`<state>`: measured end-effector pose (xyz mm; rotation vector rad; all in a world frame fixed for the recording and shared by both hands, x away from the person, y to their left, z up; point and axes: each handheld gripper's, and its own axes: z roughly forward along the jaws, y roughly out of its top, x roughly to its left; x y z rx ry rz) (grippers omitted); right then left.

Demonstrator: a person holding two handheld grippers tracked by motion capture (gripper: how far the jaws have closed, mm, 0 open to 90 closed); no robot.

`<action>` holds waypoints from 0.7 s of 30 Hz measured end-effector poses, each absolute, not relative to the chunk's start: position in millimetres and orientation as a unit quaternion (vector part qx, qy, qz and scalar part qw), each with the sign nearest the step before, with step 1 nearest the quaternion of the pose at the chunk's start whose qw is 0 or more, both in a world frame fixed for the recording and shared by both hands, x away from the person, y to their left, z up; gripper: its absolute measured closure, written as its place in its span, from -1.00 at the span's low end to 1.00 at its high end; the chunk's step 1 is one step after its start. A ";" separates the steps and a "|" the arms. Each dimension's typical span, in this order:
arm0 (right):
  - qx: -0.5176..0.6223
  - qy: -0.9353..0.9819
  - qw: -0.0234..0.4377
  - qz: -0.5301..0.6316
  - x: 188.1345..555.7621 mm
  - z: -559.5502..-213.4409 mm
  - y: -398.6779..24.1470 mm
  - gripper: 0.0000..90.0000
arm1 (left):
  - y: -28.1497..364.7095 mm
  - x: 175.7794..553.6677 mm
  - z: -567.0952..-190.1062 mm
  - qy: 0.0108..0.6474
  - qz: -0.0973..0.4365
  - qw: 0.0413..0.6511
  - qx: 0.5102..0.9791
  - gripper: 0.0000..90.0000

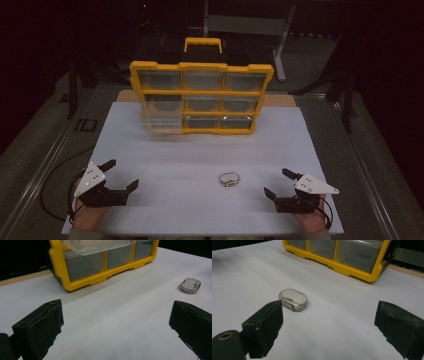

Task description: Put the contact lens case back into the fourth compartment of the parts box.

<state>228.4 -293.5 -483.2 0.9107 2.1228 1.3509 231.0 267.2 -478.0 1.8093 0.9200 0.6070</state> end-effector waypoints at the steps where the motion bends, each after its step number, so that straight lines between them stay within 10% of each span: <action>1: 0.333 0.771 0.231 0.491 228.1 -483.3 -293.4 -0.82 | 267.4 231.3 -478.3 0.380 0.248 0.488 0.745 -1.00; 21: 0.335 0.765 0.231 0.499 228.3 -481.4 -295.5 -0.83 | 256.9 235.7 -461.2 0.369 0.248 0.453 0.773 -1.00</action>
